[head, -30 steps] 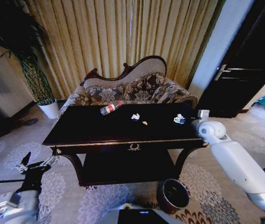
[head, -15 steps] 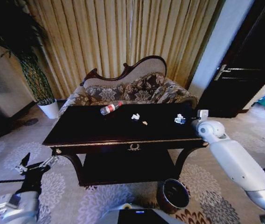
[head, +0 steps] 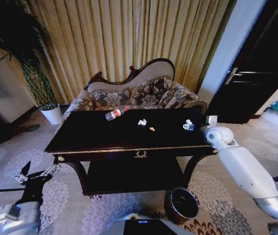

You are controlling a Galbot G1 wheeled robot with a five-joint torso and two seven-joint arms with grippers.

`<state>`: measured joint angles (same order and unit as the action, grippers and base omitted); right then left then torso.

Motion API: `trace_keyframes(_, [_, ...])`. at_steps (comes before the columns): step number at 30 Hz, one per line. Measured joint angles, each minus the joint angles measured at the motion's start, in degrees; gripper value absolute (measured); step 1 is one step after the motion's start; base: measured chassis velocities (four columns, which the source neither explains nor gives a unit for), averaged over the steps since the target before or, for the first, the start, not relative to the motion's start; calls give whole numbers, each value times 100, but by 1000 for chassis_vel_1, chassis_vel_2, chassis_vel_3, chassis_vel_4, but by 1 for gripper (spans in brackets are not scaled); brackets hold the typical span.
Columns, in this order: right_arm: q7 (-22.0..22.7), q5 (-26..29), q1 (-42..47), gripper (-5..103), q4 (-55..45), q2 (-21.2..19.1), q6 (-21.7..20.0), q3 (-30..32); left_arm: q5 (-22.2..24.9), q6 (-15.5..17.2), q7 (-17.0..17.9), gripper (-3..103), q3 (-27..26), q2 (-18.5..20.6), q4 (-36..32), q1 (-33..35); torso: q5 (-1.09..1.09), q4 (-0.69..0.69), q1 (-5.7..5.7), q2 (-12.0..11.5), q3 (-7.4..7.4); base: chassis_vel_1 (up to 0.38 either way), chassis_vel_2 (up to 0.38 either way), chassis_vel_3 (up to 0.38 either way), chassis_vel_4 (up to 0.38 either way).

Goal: Move to the front of the table and place the trash on the table into the trash bin.

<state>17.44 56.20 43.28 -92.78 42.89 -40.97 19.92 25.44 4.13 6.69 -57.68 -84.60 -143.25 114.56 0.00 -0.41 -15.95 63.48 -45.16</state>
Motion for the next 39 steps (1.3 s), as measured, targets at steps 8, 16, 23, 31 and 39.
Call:
trace_keyframes(8, [10,-42,46,68,-61,-47,0,8,7,-18,5,100,16,-26,0,-2,0,0,0,0,0,0,0,0,0])
trace_keyframes(16, [2,-87,97,36,-62,-56,5,13,22,-45,4,100,14,-16,0,0,0,0,0,0,0,0,0,0,0])
trace_keyframes(23, [-13,-122,222,14,-99,-95,43,108,100,-53,3,100,7,11,1,-8,0,0,0,0,0,0,0,0,0])
trace_keyframes(31, [-21,-80,320,0,-267,-171,257,234,108,-54,-2,100,13,4,2,-23,0,0,0,0,0,0,0,0,0])
trace_keyframes(39, [-272,60,784,0,-900,-300,732,876,111,-55,-4,100,11,4,2,-33,0,0,0,0,0,0,0,0,0])
